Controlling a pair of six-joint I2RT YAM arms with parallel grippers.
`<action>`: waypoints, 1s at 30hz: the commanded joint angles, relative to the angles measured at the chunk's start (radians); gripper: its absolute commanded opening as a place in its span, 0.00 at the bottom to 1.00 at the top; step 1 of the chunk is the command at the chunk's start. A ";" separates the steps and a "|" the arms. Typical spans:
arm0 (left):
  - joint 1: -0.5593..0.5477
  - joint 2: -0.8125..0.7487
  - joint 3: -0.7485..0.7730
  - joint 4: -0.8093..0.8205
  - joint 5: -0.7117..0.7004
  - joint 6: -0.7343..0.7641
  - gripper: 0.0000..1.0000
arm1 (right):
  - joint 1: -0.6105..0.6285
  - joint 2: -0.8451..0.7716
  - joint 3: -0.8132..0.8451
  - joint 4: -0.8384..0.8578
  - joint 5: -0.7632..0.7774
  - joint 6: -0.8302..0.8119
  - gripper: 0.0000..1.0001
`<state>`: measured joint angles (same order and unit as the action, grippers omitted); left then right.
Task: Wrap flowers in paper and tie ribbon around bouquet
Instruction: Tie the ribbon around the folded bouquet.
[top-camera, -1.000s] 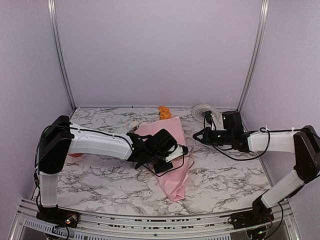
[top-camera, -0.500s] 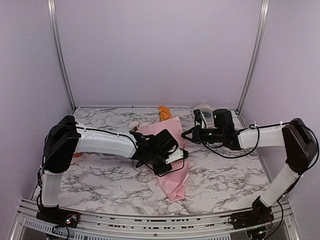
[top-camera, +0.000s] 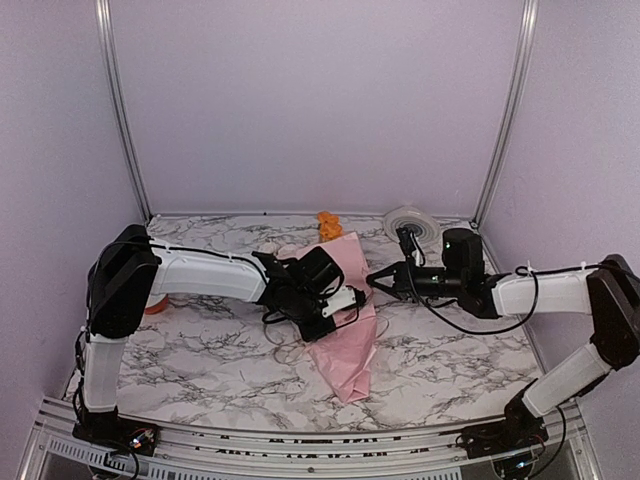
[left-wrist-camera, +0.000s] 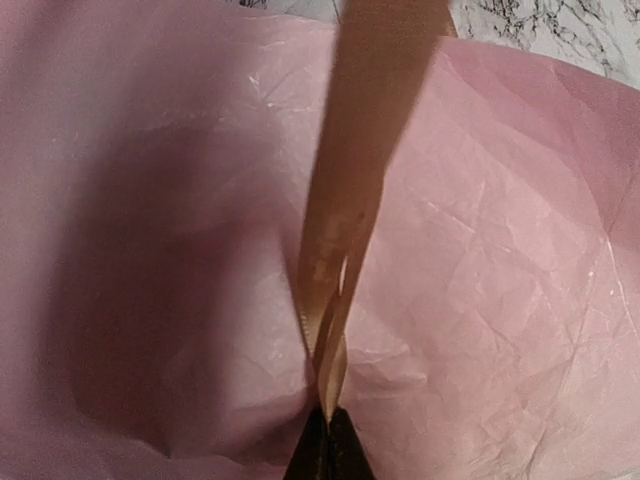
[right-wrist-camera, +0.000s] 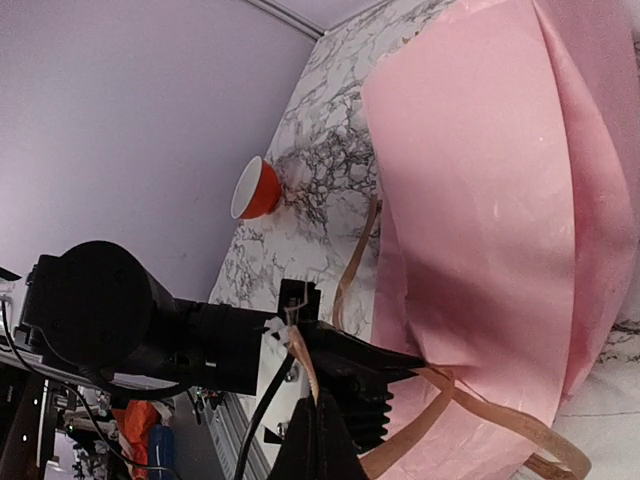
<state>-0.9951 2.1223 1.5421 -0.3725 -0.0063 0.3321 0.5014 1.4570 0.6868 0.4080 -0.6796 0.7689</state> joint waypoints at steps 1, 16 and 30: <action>0.025 0.015 0.010 -0.013 0.064 -0.053 0.00 | 0.056 -0.047 -0.116 0.065 -0.028 0.124 0.00; 0.070 -0.144 -0.072 0.213 0.095 -0.177 0.00 | 0.147 0.193 -0.027 -0.142 0.116 -0.067 0.00; -0.015 -0.332 -0.315 0.328 0.191 -0.071 0.00 | 0.132 0.243 0.055 -0.133 0.297 -0.022 0.12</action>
<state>-0.9627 1.8084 1.2778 -0.0536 0.1413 0.1947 0.6456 1.7084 0.7238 0.2741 -0.4549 0.7177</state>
